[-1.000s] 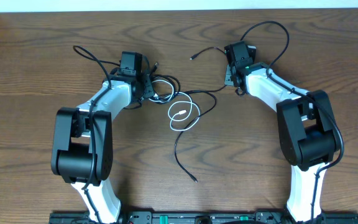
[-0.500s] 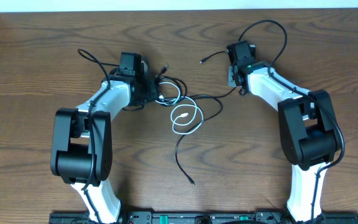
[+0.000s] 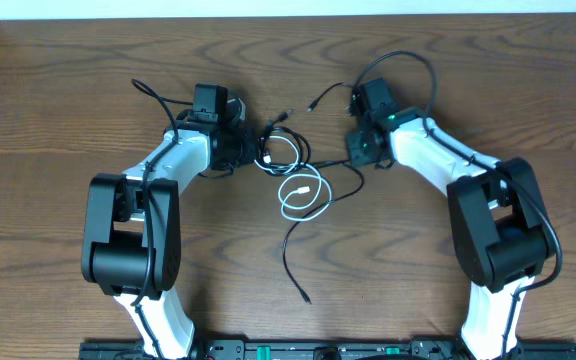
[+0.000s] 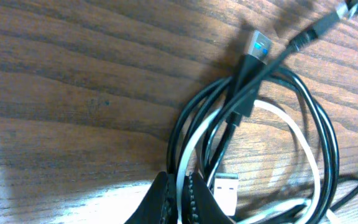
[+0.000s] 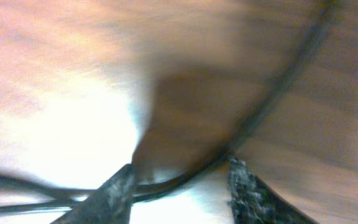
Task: Untangle cables
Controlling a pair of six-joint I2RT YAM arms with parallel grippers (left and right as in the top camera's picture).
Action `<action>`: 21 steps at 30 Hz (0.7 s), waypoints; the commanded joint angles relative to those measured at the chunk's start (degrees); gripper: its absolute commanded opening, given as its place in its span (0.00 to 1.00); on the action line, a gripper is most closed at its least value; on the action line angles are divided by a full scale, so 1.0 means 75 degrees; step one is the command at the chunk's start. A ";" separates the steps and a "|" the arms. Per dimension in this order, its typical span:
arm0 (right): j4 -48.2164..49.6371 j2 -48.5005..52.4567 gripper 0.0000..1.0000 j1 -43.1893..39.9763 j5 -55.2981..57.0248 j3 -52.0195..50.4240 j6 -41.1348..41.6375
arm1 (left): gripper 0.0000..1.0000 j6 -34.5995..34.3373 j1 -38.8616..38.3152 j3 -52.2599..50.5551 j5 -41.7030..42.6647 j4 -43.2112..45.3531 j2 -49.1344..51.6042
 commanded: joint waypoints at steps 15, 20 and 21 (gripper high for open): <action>0.0629 -0.0169 0.49 0.0965 -0.3133 -0.0227 -0.1023 | 0.07 0.1107 0.0017 -0.0093 0.1582 0.0009 -0.0096; 0.0749 -0.0318 0.45 0.0970 -0.4062 -0.0227 -0.1029 | 0.08 0.1107 0.0017 -0.0093 0.1582 0.0035 -0.0096; 0.0819 -0.0367 0.46 0.0973 -0.4173 -0.0227 -0.1029 | 0.08 0.1105 0.0017 -0.0093 0.1582 0.0038 -0.0096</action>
